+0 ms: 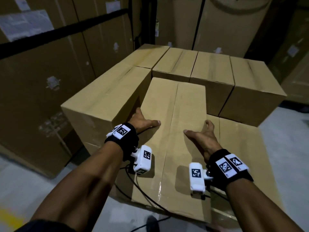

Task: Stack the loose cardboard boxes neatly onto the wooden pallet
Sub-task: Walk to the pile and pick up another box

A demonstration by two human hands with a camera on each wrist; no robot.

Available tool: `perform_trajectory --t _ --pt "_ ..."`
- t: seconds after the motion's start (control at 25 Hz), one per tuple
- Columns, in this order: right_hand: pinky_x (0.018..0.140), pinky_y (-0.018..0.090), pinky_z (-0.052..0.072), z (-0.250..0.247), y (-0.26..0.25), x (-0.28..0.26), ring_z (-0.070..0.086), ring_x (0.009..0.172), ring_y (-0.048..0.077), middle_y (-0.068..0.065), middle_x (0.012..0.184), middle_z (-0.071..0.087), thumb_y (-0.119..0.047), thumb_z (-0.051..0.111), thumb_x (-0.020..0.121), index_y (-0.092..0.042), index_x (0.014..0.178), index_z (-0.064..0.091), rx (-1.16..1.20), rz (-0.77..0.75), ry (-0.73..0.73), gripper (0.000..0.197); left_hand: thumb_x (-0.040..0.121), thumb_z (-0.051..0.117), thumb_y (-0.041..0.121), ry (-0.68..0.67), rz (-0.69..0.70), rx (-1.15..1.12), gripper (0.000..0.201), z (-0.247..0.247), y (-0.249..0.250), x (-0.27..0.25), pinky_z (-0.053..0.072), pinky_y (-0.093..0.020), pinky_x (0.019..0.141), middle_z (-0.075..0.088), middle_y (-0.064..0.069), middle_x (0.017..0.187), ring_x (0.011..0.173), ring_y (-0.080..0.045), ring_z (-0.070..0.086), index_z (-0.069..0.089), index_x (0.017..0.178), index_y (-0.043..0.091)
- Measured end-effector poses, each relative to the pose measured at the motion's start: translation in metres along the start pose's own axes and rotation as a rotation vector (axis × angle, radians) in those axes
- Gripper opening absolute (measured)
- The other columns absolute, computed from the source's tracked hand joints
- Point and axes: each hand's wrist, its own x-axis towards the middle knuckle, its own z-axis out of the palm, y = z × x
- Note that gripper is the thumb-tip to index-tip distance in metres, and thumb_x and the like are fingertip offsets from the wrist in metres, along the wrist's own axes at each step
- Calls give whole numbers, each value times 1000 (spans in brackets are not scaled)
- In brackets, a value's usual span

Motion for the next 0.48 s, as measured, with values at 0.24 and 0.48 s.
perform_trajectory --t 0.24,0.48 --pt "112 49 43 34 -23 73 46 136 30 6 156 38 -40 92 33 -41 153 15 77 20 22 143 73 71 68 3 0 304 110 -21 38 87 26 -51 116 21 -13 160 146 -35 19 20 153 12" --pt "112 47 43 64 -43 137 47 135 29 4 153 39 -41 91 28 -40 152 17 72 44 29 145 75 68 69 -26 -46 329 117 -34 51 156 12 -52 121 -7 -10 166 152 -35 -3 4 158 15"
